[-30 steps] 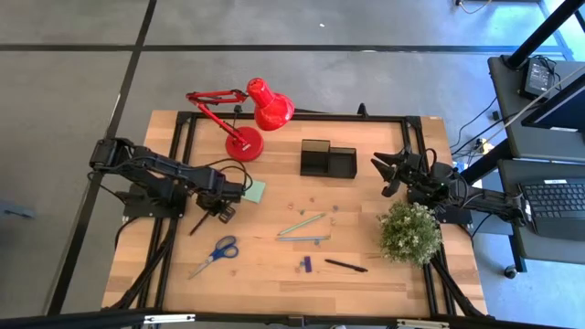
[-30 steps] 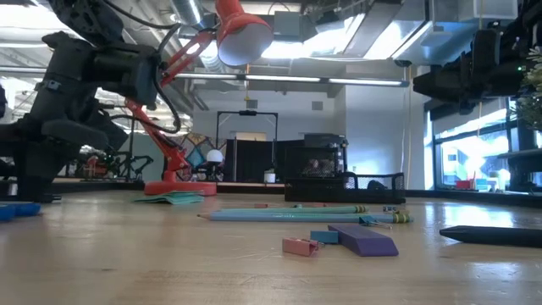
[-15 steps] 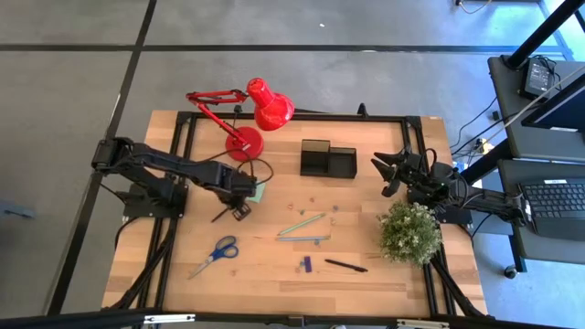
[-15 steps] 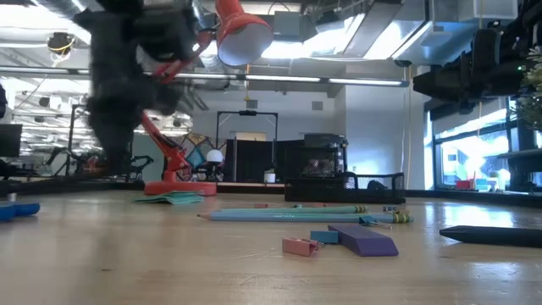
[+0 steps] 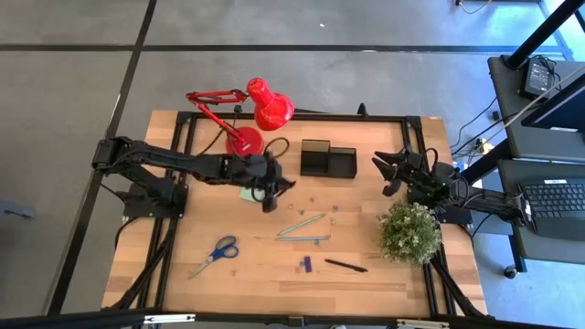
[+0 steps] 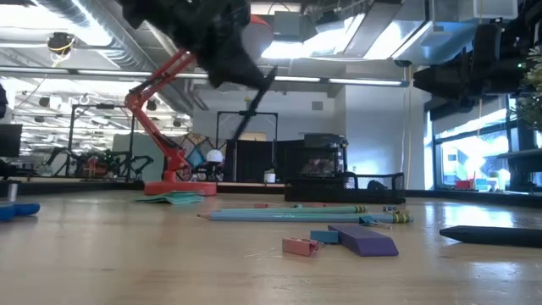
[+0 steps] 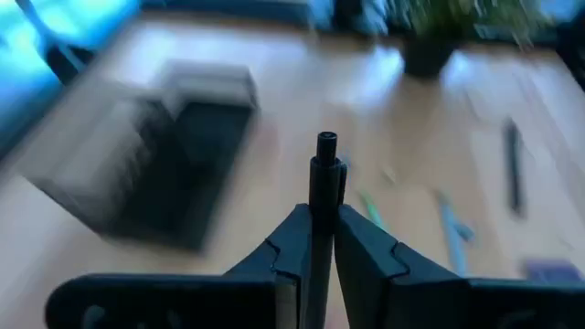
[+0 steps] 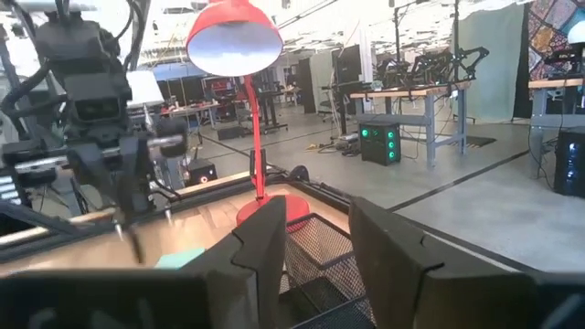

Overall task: Pick and place office supplies into organizer
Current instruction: Put the left black pen into the black desk organizer

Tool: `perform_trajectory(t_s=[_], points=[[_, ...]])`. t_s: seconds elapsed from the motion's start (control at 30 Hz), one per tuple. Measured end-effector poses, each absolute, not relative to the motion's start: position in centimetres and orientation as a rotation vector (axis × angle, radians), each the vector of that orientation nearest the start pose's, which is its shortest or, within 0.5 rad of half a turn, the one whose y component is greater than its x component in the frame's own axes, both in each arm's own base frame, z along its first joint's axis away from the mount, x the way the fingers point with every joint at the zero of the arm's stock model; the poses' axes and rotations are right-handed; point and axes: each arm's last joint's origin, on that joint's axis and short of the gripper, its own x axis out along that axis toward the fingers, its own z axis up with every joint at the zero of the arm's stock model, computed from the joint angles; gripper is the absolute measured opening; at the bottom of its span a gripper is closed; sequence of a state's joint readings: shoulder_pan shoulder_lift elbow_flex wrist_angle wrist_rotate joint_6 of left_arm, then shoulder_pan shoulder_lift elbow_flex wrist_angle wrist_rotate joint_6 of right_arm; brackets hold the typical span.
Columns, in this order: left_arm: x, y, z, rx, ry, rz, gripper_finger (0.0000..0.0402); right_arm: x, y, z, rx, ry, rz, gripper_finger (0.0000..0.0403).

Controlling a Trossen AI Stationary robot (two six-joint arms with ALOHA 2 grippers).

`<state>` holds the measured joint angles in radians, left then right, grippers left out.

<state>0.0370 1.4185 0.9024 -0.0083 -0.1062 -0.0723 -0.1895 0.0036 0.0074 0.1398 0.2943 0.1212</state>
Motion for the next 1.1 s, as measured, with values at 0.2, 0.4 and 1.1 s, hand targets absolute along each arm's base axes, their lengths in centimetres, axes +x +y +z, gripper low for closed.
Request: perform_trajectory(t_s=[0.2, 0.4, 1.1], points=[[31.1, 3.8, 26.3, 0.051, 0.357, 0.218, 0.0026, 9.2, -2.6, 18.0, 0.135, -0.184, -0.472, 0.0126], [31.5, 5.8, 26.9, 0.065, 0.254, 0.263, 0.0026, 9.2, -2.6, 18.0, 0.135, -0.184, -0.472, 0.0126], [35.8, 11.2, 22.2, 0.120, 0.017, 0.341, 0.0023, 9.2, -2.6, 18.0, 0.134, -0.183, -0.473, 0.0126]])
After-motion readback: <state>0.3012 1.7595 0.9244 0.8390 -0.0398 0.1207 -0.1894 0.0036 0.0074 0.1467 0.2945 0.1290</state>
